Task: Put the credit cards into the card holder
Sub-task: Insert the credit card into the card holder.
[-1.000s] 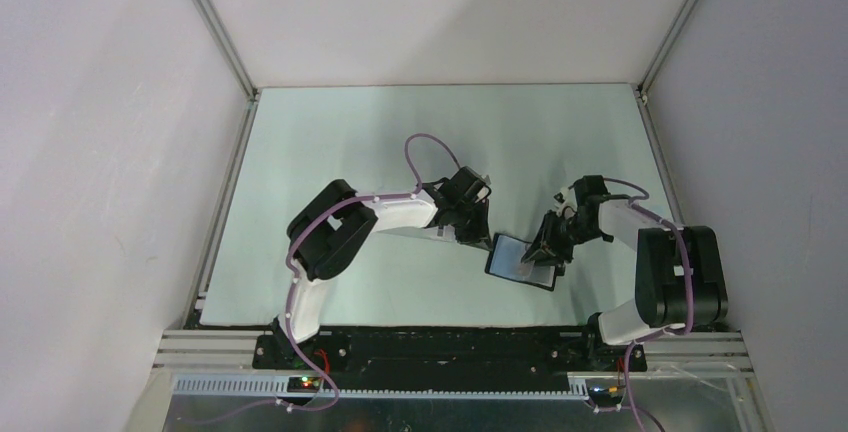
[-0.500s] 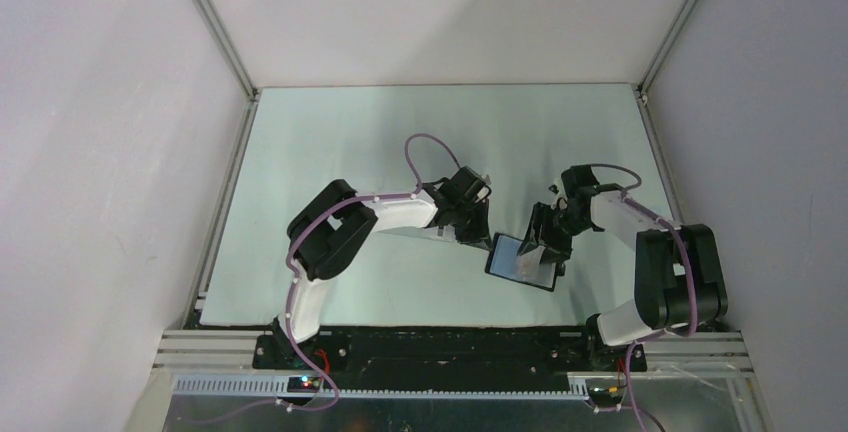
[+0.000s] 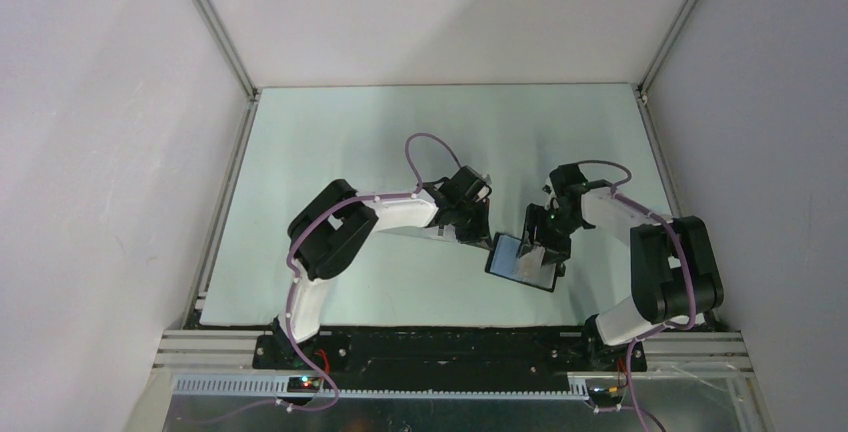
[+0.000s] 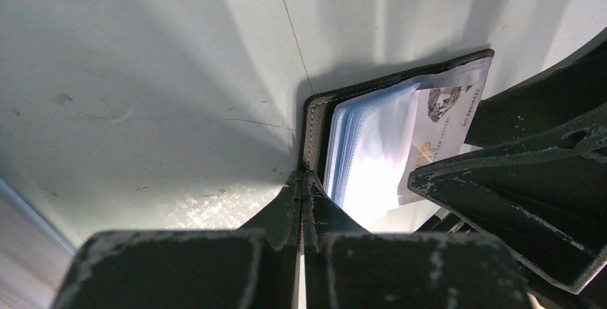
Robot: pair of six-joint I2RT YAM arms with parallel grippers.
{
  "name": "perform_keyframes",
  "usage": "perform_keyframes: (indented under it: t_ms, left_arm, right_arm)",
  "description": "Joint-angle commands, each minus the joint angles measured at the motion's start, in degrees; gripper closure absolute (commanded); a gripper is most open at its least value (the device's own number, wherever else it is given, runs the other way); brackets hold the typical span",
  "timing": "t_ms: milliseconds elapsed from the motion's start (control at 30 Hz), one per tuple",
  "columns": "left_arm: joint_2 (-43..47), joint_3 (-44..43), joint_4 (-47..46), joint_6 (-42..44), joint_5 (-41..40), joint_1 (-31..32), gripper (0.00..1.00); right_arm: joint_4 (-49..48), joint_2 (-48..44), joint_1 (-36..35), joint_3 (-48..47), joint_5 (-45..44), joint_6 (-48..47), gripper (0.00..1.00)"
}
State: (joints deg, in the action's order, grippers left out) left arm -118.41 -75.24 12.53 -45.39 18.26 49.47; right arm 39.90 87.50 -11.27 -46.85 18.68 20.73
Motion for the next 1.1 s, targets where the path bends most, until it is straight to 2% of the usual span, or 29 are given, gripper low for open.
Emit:
perform_keyframes:
  t_ms: [0, 500, 867, 1067]
  left_arm:
    - [-4.47, 1.21, 4.18, 3.63, -5.26, -0.28, 1.0]
    - [-4.95, 0.91, 4.28, 3.64, -4.97, -0.32, 1.0]
    - [-4.63, 1.37, 4.3, 3.39, -4.53, -0.33, 1.0]
    - [-4.44, 1.66, 4.3, 3.03, -4.47, -0.34, 1.0]
  right_arm:
    - [-0.79, 0.62, -0.83, -1.76, -1.91, -0.67, 0.35]
    - [-5.3, 2.25, -1.9, -1.93, 9.68, 3.46, 0.32]
    - [-0.21, -0.95, -2.84, -0.88, 1.24, 4.16, 0.21]
    - [1.49, -2.2, -4.15, -0.93, -0.92, 4.38, 0.19]
